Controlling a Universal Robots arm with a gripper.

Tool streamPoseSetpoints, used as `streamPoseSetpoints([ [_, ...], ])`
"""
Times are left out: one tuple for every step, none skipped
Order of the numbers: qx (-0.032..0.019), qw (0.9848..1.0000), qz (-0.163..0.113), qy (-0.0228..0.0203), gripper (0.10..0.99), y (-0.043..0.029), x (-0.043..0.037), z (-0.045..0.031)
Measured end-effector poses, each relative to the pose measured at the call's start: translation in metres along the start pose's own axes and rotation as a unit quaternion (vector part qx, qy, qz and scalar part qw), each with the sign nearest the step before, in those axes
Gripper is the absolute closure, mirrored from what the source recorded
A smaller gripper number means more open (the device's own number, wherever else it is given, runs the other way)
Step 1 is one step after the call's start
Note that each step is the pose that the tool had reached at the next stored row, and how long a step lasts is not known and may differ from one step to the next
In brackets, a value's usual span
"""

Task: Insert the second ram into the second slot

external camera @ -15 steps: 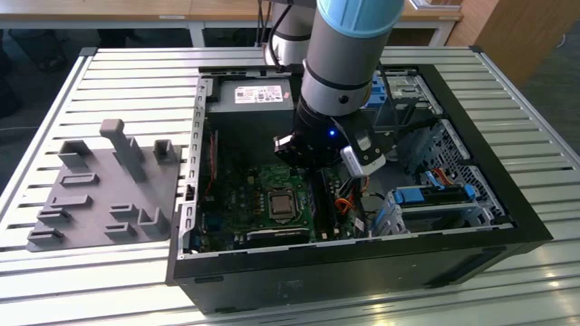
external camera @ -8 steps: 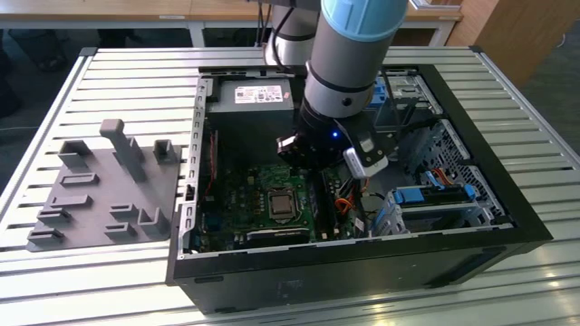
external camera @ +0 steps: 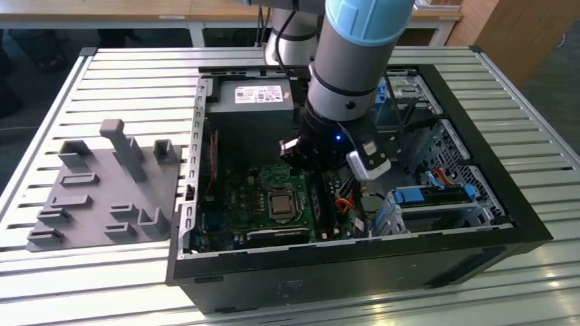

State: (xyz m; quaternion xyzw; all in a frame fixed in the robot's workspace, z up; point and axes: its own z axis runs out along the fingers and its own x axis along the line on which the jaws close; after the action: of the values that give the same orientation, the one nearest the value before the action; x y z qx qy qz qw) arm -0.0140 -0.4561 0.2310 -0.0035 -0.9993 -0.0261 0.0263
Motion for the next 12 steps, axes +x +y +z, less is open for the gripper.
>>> streamPoseSetpoints([
  [0.0, 1.0, 0.0, 0.0, 0.949, -0.0009, -0.0002, 0.0002],
  [0.0, 1.0, 0.001, 0.0, 0.949, -0.0018, -0.0005, 0.0003],
  [0.0, 1.0, 0.001, 0.0, 0.949, -0.0024, -0.0009, 0.0004],
  [-0.0001, 1.0, 0.002, -0.0001, 0.949, -0.0026, -0.0016, 0.0008],
  [-0.0001, 1.0, 0.002, -0.0001, 0.949, -0.0026, -0.0023, 0.0013],
  [0.0, 1.0, 0.003, -0.0001, 0.949, -0.0026, -0.0029, 0.0016],
  [0.0001, 1.0, 0.003, -0.0001, 0.949, -0.0027, -0.0031, 0.0017],
  [0.0001, 1.0, 0.003, -0.0001, 0.949, -0.0027, -0.0031, 0.0017],
  [0.0002, 1.0, 0.003, -0.0001, 0.949, -0.0027, -0.0031, 0.0017],
  [0.0002, 1.0, 0.003, -0.0001, 0.949, -0.0027, -0.0031, 0.0017],
  [0.0001, 1.0, 0.003, -0.0001, 0.949, -0.0027, -0.0031, 0.0018],
  [0.0001, 1.0, 0.003, -0.0001, 0.949, -0.0027, -0.003, 0.0019],
])
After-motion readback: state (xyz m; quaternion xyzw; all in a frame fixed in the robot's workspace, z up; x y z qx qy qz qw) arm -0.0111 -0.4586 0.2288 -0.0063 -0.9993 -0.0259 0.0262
